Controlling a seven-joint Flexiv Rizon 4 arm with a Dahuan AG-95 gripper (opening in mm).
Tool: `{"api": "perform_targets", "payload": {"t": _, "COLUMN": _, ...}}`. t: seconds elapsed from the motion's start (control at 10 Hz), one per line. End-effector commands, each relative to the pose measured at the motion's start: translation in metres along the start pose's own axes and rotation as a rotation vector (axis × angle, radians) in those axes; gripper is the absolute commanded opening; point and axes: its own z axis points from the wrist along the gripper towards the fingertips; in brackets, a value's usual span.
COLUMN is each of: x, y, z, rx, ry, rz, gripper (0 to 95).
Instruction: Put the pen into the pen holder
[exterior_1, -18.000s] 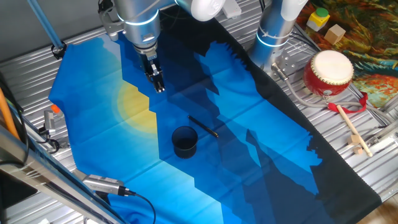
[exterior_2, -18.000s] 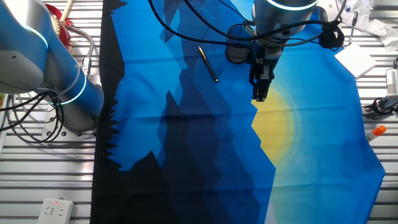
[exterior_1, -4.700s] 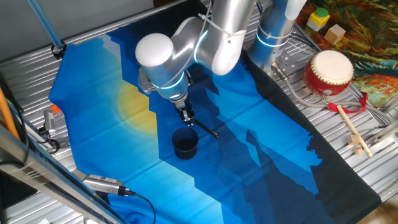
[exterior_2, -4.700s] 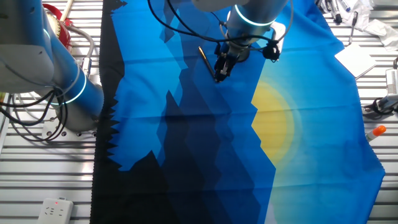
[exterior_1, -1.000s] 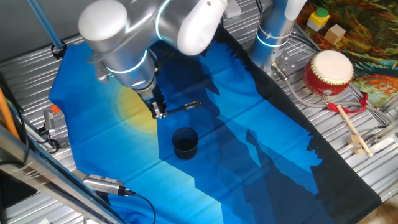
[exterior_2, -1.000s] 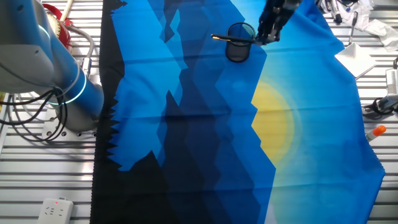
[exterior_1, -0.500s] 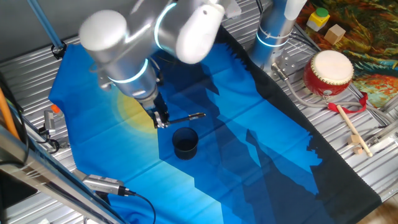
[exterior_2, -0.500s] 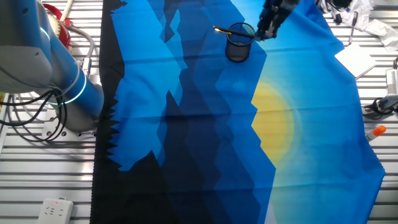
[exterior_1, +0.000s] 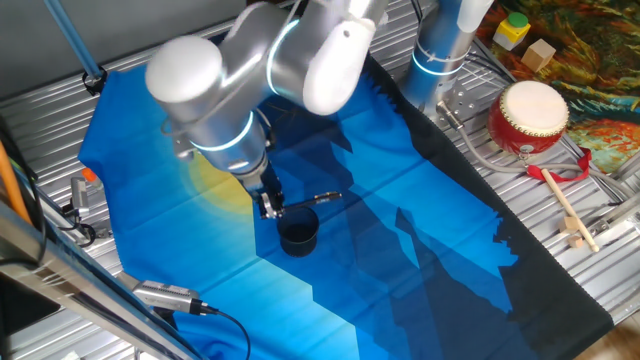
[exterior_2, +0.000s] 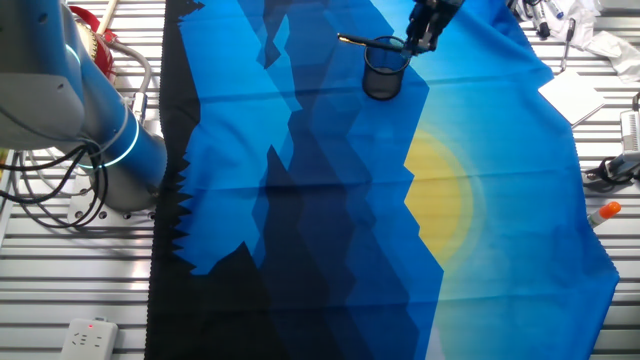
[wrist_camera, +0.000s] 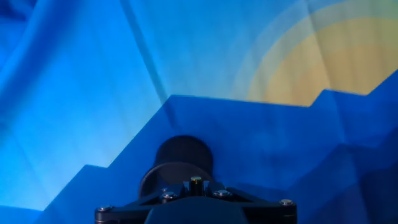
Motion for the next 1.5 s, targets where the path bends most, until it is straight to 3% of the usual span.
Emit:
{"api": "perform_targets", "payload": {"t": 0.1, "x": -0.002, "y": 0.003, "z": 0.016, "rx": -0.021, "ry": -0.011, "rz": -0.003, "gripper": 0.0}}
{"api": "perform_targets", "payload": {"t": 0.4, "x": -0.004, "y": 0.003, "z": 0.038, "rx": -0.024, "ry": -0.016, "rz": -0.003, "gripper": 0.0}}
{"api": "perform_targets", "payload": {"t": 0.9, "x": -0.004, "y": 0.003, "z": 0.054, "rx": -0.03, "ry": -0.019, "rz": -0.009, "gripper": 0.0}}
{"api": "perform_targets", "payload": {"t": 1.1, "x": -0.004, "y": 0.002, "z": 0.058, "rx": -0.03, "ry": -0.045, "rz": -0.037, "gripper": 38.0}}
{"api": "perform_targets", "payload": {"t": 1.2, "x": -0.004, "y": 0.002, "z": 0.058, "rx": -0.033, "ry": -0.059, "rz": -0.056, "gripper": 95.0}}
{"api": "perform_targets", "payload": {"t": 1.5, "x": -0.005, "y": 0.002, "z": 0.057, "rx": -0.033, "ry": -0.073, "rz": -0.057, "gripper": 95.0}}
